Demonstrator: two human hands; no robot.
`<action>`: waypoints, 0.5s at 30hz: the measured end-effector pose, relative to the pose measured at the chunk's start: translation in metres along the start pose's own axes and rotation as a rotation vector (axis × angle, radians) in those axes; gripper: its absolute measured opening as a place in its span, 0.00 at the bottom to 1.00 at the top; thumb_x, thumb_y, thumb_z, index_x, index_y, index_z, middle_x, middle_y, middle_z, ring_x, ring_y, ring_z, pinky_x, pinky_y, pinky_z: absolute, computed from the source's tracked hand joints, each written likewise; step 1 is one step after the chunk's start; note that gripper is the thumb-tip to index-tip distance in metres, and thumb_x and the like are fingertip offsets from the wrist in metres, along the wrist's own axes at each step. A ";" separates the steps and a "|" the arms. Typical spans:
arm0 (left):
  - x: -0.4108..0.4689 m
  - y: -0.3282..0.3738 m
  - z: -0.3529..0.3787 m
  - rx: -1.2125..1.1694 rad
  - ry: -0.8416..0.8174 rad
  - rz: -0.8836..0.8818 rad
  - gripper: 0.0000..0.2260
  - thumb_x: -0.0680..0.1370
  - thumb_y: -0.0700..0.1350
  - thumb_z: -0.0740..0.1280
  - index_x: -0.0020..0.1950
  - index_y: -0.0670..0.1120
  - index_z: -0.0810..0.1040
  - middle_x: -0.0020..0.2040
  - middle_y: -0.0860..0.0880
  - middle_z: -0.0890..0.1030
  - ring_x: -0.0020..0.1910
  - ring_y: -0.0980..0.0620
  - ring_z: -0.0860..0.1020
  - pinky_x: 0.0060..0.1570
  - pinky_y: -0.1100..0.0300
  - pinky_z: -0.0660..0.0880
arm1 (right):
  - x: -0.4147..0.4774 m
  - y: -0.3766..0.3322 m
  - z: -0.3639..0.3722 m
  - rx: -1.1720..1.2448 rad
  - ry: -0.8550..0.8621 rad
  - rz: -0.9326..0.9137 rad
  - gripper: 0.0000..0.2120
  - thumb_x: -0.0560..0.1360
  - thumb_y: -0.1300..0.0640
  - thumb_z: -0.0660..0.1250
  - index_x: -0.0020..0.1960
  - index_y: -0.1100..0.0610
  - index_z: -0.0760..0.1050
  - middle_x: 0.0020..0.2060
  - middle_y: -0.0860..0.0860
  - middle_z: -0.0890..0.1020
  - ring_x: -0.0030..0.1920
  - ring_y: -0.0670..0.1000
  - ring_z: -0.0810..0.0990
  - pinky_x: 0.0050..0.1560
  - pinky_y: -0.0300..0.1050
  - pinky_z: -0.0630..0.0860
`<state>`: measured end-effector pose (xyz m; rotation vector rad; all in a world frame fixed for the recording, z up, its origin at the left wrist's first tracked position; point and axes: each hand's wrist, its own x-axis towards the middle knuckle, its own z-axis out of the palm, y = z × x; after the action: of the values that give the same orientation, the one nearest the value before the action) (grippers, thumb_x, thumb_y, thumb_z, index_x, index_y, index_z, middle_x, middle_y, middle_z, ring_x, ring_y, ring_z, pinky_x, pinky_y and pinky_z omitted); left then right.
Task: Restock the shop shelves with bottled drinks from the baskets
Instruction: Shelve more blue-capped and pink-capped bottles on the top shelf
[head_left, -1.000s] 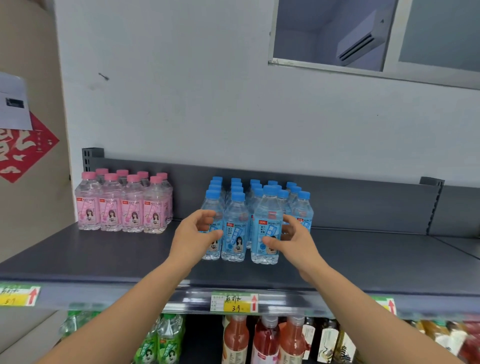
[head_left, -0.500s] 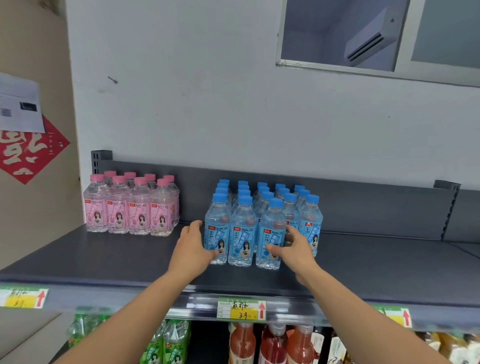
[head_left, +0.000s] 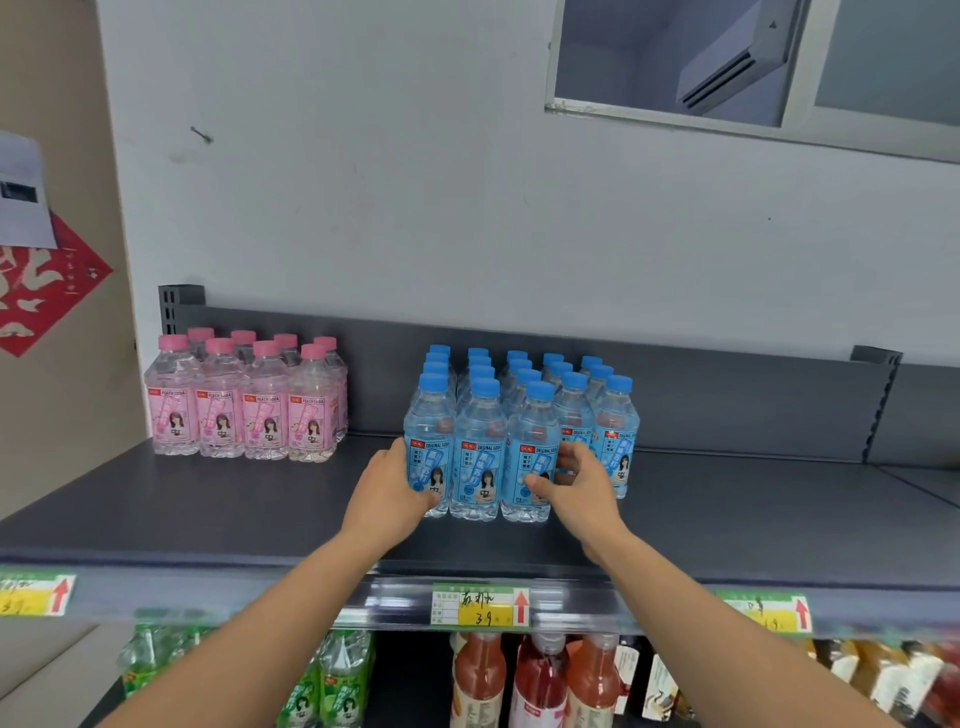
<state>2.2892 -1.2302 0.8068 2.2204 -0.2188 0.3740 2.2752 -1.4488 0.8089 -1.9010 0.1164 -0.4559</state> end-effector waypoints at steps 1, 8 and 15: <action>0.000 0.000 0.001 0.002 -0.002 0.002 0.23 0.70 0.42 0.75 0.62 0.50 0.72 0.55 0.49 0.76 0.55 0.50 0.76 0.55 0.52 0.76 | -0.001 0.000 0.001 -0.020 0.008 0.000 0.23 0.71 0.60 0.74 0.63 0.54 0.70 0.60 0.50 0.78 0.57 0.50 0.77 0.58 0.48 0.77; 0.000 0.000 -0.001 -0.015 -0.050 -0.007 0.23 0.70 0.43 0.75 0.62 0.49 0.70 0.57 0.48 0.75 0.55 0.50 0.76 0.57 0.50 0.76 | -0.004 -0.007 0.000 -0.184 -0.001 0.011 0.28 0.73 0.55 0.73 0.70 0.54 0.67 0.65 0.52 0.76 0.63 0.54 0.75 0.63 0.53 0.74; -0.013 0.013 0.003 0.004 -0.013 -0.080 0.25 0.74 0.44 0.72 0.65 0.42 0.63 0.63 0.43 0.67 0.57 0.45 0.72 0.54 0.53 0.71 | -0.030 -0.004 -0.031 -0.324 0.094 -0.080 0.20 0.75 0.55 0.70 0.66 0.54 0.72 0.53 0.50 0.78 0.55 0.51 0.78 0.58 0.49 0.76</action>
<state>2.2744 -1.2402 0.8100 2.2289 -0.1362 0.3164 2.2360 -1.4655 0.8141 -2.2081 0.1851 -0.6100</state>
